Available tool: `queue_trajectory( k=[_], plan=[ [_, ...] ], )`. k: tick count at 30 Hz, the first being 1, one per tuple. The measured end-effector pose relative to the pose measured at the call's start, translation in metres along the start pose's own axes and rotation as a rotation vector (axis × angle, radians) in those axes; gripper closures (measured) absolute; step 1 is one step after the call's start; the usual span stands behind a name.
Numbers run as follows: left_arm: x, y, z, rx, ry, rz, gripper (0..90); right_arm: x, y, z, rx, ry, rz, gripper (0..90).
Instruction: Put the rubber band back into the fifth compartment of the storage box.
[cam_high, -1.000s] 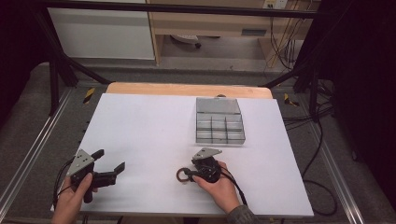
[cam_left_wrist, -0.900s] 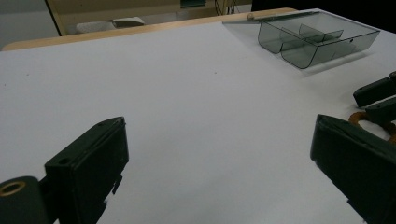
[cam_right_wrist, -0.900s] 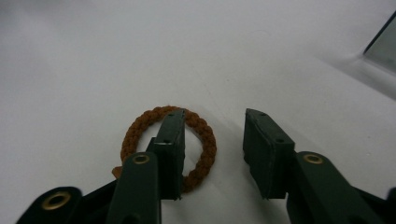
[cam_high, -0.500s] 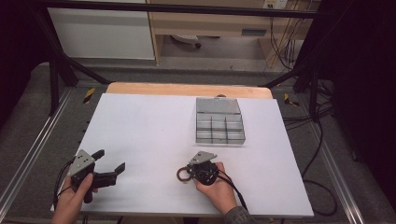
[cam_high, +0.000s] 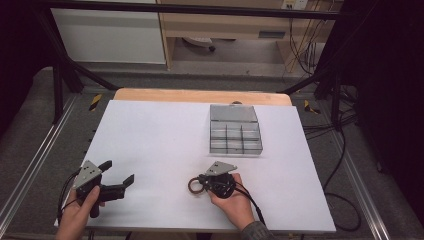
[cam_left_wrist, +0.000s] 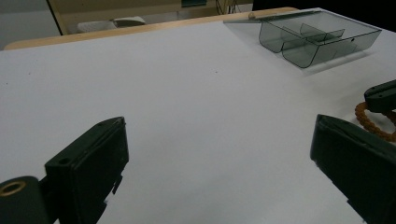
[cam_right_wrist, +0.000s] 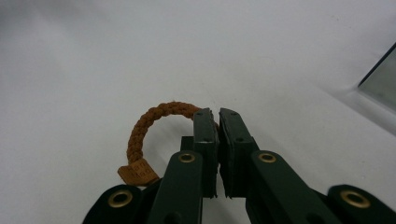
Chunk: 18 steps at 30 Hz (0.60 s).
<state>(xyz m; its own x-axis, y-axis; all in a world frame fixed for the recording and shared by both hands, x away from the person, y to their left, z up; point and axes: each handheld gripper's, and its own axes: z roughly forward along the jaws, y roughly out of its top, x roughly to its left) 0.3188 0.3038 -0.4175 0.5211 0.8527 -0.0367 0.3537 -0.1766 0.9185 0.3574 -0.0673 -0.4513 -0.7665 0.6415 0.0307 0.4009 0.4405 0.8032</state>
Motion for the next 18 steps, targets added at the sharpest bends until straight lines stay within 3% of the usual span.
queue_trajectory(
  k=[13,18],
  plan=[
    [0.0017,-0.0005,-0.0016,-0.005,0.007,-0.015,4.4,-0.0037,0.0026,-0.0065,-0.032,0.014,0.023,86.0],
    [-0.0003,0.0009,0.0000,-0.014,-0.004,-0.011,4.3,0.0008,0.0067,-0.0050,-0.045,0.035,0.019,86.0]
  ],
)
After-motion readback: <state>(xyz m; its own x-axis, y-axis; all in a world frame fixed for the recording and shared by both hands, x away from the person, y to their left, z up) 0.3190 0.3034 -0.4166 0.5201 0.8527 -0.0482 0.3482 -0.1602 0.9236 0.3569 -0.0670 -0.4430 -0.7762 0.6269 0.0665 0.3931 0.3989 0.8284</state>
